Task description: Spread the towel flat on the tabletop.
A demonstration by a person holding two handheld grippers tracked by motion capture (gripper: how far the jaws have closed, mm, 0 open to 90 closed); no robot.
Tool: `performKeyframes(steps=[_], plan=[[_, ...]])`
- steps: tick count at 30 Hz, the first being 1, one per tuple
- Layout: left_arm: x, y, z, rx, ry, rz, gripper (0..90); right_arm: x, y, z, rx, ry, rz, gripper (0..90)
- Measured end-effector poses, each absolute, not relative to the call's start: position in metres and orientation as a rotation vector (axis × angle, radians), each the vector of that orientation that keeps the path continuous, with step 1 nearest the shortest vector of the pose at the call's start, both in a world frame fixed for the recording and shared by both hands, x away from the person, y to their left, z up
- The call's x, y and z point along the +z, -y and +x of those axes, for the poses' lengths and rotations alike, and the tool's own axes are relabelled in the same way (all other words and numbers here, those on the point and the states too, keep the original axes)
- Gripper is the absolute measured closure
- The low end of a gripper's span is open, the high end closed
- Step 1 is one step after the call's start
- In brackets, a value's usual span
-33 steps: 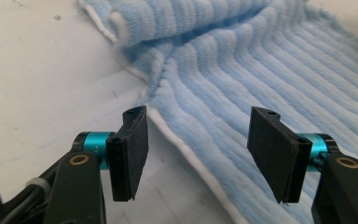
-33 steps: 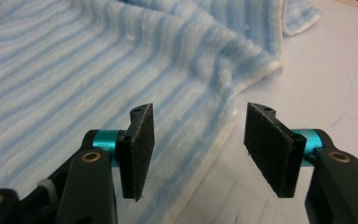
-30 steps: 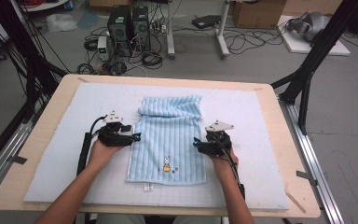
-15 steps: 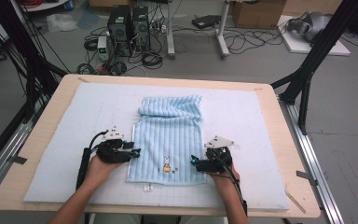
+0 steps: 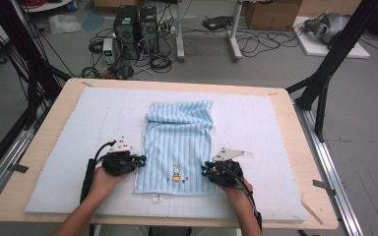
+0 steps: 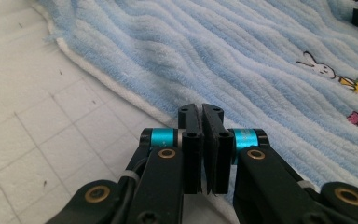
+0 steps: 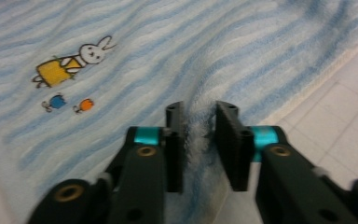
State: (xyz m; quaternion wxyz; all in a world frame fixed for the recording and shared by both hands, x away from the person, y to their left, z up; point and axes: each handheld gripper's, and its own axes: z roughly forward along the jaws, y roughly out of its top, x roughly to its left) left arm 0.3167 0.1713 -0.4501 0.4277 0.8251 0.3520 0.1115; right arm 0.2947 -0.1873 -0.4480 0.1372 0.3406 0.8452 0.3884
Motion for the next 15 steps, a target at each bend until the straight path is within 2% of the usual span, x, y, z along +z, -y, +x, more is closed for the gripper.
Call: performKeyframes(steps=[3,15], plan=[[-0.45,-0.173,0.311,0.264,-0.878,2.06,86.2,-0.447,0.187,0.292,1.129,-2.464,0.983,81.9],[-0.446,-0.185,0.274,0.215,-0.858,2.052,86.3,-0.443,0.188,0.264,1.104,-2.522,0.972,81.5]])
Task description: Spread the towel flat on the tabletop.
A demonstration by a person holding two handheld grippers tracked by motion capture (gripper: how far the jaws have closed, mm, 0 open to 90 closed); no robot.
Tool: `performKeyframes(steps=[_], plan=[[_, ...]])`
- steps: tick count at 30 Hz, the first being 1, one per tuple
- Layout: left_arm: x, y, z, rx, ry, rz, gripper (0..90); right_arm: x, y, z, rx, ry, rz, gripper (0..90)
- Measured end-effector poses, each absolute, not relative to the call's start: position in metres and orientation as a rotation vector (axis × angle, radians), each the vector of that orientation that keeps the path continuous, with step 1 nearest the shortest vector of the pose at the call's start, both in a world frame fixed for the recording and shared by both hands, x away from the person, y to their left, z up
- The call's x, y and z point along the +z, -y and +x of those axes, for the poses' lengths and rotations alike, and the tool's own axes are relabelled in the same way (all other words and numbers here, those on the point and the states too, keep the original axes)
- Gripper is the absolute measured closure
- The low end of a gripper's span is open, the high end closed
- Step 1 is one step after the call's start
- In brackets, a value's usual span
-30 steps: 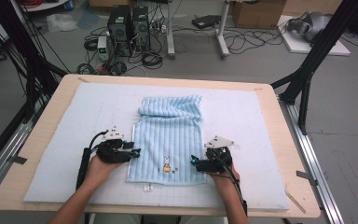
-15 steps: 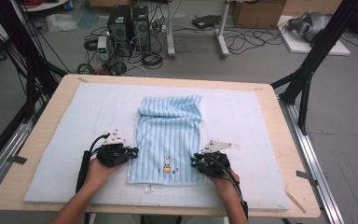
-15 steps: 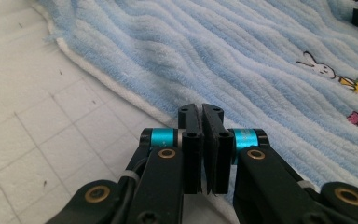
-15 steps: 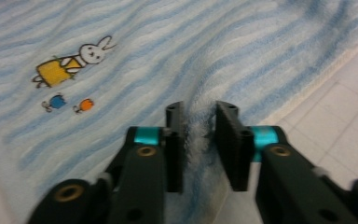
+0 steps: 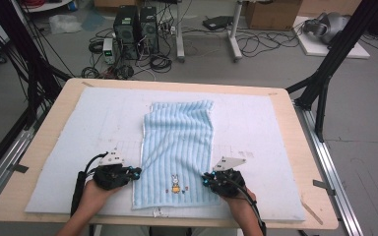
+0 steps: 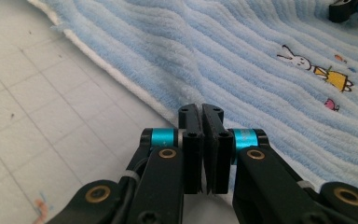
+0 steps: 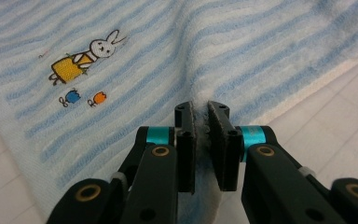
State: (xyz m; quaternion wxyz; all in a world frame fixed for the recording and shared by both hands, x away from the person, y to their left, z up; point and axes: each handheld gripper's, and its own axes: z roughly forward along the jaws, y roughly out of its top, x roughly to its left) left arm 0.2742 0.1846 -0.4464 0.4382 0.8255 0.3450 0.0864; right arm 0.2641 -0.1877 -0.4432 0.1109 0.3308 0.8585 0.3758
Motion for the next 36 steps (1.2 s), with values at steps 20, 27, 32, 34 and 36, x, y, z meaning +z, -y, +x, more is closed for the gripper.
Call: performKeyframes(steps=[20,27,32,34,36], plan=[[-0.44,-0.195,0.26,0.233,-0.887,1.954,53.0,-0.434,0.189,0.233,1.138,-2.519,0.955,53.8],[-0.437,-0.189,0.286,0.259,-0.877,1.908,55.2,-0.43,0.174,0.257,1.19,-2.398,0.979,62.4],[-0.443,-0.174,0.295,0.246,-0.868,1.983,55.1,-0.446,0.158,0.274,1.065,-2.458,0.97,62.3],[-0.446,-0.169,0.296,0.241,-0.872,2.006,55.5,-0.446,0.159,0.273,1.076,-2.464,0.981,64.9],[-0.45,-0.165,0.296,0.244,-0.857,2.051,59.9,-0.445,0.162,0.273,1.087,-2.473,0.98,72.9]])
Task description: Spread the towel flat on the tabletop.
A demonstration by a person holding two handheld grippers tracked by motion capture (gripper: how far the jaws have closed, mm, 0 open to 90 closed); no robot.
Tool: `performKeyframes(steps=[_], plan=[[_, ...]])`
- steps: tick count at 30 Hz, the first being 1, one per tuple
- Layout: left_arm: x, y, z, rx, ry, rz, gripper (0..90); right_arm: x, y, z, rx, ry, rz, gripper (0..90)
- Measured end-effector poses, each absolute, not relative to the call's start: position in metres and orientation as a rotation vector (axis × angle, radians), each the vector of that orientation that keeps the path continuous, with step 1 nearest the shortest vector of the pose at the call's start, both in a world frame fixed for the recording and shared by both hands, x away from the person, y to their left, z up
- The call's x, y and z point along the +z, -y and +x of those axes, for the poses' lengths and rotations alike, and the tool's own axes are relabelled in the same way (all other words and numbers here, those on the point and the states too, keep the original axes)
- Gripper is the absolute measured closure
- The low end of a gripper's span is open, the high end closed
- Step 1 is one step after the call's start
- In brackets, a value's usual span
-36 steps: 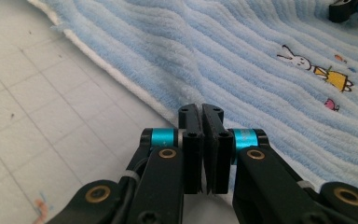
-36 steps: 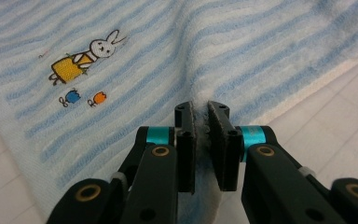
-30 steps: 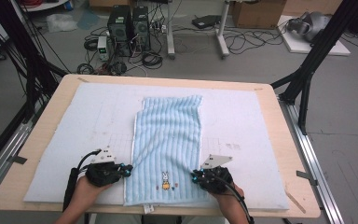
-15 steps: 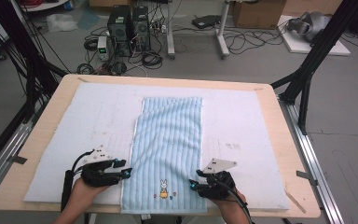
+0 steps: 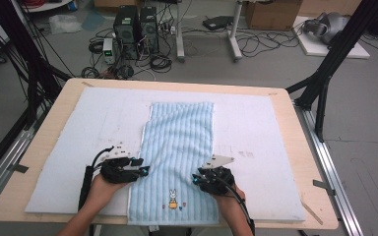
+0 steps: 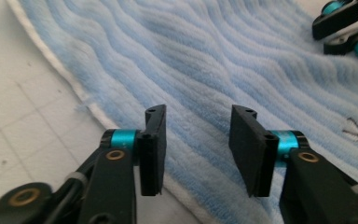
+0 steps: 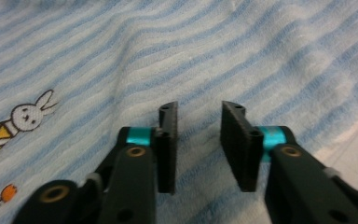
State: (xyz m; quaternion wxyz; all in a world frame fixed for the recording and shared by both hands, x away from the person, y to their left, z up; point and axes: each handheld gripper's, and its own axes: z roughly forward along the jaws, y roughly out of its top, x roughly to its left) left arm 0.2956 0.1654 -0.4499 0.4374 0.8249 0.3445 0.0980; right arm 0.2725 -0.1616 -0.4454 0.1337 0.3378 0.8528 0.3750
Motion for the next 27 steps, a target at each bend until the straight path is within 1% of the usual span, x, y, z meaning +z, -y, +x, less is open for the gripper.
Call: performKeyframes(steps=[1,4,5,8,18,19,21,22,23,25,26,27], plan=[[-0.451,-0.164,0.294,0.274,-0.843,2.056,62.8,-0.445,0.163,0.272,1.09,-2.476,0.98,76.5],[-0.451,-0.163,0.29,0.299,-0.791,2.085,82.3,-0.445,0.166,0.273,1.113,-2.493,0.988,83.2],[-0.45,-0.162,0.288,0.316,-0.779,2.094,86.8,-0.445,0.167,0.272,1.118,-2.497,0.994,84.5],[-0.45,-0.163,0.283,0.299,-0.768,2.103,87.8,-0.445,0.169,0.27,1.125,-2.517,0.978,86.0],[-0.45,-0.178,0.264,0.228,-0.748,2.091,87.8,-0.442,0.176,0.257,1.133,-2.605,0.956,85.9],[-0.45,-0.179,0.263,0.223,-0.751,2.086,87.8,-0.442,0.176,0.257,1.132,-2.611,0.951,85.4],[-0.45,-0.18,0.263,0.219,-0.753,2.08,87.5,-0.441,0.176,0.255,1.13,-2.613,0.959,81.4],[-0.45,-0.18,0.263,0.222,-0.759,2.067,86.8,-0.441,0.176,0.255,1.136,-2.61,0.948,78.1],[-0.45,-0.18,0.264,0.22,-0.776,2.048,82.6,-0.441,0.175,0.255,1.137,-2.598,0.943,74.8],[-0.449,-0.181,0.266,0.229,-0.827,2.003,63.8,-0.438,0.173,0.255,1.165,-2.547,0.931,66.5],[-0.448,-0.183,0.267,0.236,-0.848,1.978,56.4,-0.437,0.173,0.256,1.184,-2.519,0.926,62.8],[-0.447,-0.185,0.268,0.235,-0.863,1.961,52.6,-0.435,0.173,0.256,1.198,-2.491,0.93,57.8]])
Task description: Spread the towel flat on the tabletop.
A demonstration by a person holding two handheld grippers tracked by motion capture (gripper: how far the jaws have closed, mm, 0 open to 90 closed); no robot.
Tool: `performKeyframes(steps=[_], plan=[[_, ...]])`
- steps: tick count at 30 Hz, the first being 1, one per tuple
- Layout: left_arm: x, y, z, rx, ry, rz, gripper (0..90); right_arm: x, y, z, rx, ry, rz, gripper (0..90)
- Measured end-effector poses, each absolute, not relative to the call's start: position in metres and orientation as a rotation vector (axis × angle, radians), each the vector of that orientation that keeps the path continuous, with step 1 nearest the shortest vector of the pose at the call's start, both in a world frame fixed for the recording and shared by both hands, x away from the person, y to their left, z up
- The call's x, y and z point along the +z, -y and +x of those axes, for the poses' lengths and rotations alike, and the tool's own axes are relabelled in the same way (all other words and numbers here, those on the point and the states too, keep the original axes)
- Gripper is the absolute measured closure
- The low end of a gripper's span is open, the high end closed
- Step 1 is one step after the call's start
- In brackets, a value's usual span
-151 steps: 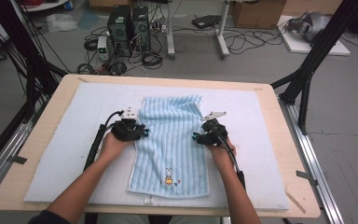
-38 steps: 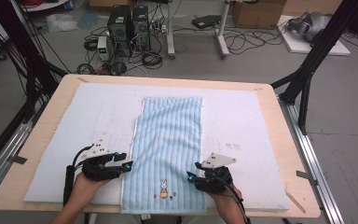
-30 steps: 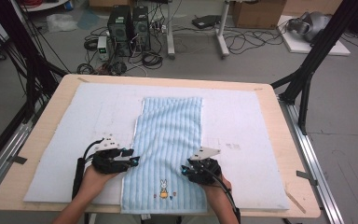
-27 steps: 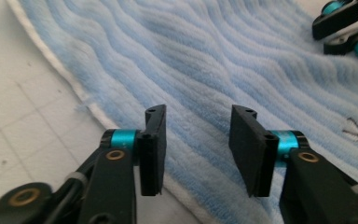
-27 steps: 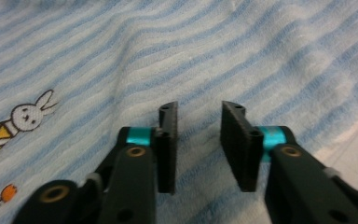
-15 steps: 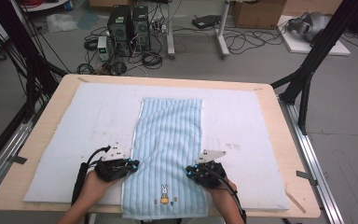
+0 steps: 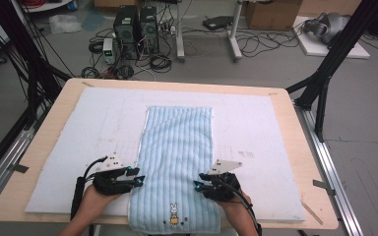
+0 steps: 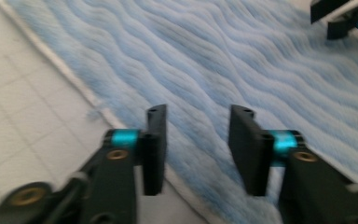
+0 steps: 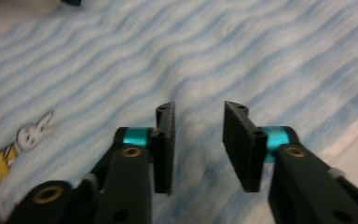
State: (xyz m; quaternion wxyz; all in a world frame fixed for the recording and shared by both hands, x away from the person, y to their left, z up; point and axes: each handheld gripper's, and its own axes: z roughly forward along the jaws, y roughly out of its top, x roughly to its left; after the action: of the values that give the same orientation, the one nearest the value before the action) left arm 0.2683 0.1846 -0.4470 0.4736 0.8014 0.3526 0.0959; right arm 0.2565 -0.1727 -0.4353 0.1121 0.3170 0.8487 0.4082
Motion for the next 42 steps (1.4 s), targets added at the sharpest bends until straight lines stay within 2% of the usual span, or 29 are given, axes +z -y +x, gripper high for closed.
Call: performKeyframes(steps=[3,8,13,19,23,29,32,39,42], plan=[[-0.443,-0.191,0.271,0.25,-0.891,1.922,48.1,-0.434,0.173,0.261,1.197,-2.431,0.956,49.8],[-0.437,-0.2,0.28,0.279,-0.904,1.868,47.4,-0.436,0.174,0.27,1.176,-2.398,0.984,46.3],[-0.435,-0.202,0.295,0.274,-0.898,1.839,42.2,-0.436,0.174,0.282,1.173,-2.389,0.996,43.9],[-0.433,-0.202,0.313,0.276,-0.894,1.834,40.6,-0.437,0.168,0.301,1.132,-2.399,0.981,52.2],[-0.432,-0.204,0.323,0.298,-0.902,1.823,40.6,-0.444,0.163,0.313,1.043,-2.471,0.948,62.7],[-0.432,-0.208,0.333,0.321,-0.928,1.808,40.8,-0.442,0.166,0.318,1.078,-2.558,0.922,83.4],[-0.434,-0.21,0.336,0.327,-0.941,1.812,40.7,-0.44,0.17,0.316,1.085,-2.611,0.902,85.2],[-0.432,-0.209,0.342,0.335,-0.948,1.807,40.8,-0.439,0.18,0.312,1.094,-2.653,0.908,82.6],[-0.43,-0.208,0.349,0.32,-0.959,1.783,40.1,-0.439,0.181,0.311,1.134,-2.628,0.897,63.1]])
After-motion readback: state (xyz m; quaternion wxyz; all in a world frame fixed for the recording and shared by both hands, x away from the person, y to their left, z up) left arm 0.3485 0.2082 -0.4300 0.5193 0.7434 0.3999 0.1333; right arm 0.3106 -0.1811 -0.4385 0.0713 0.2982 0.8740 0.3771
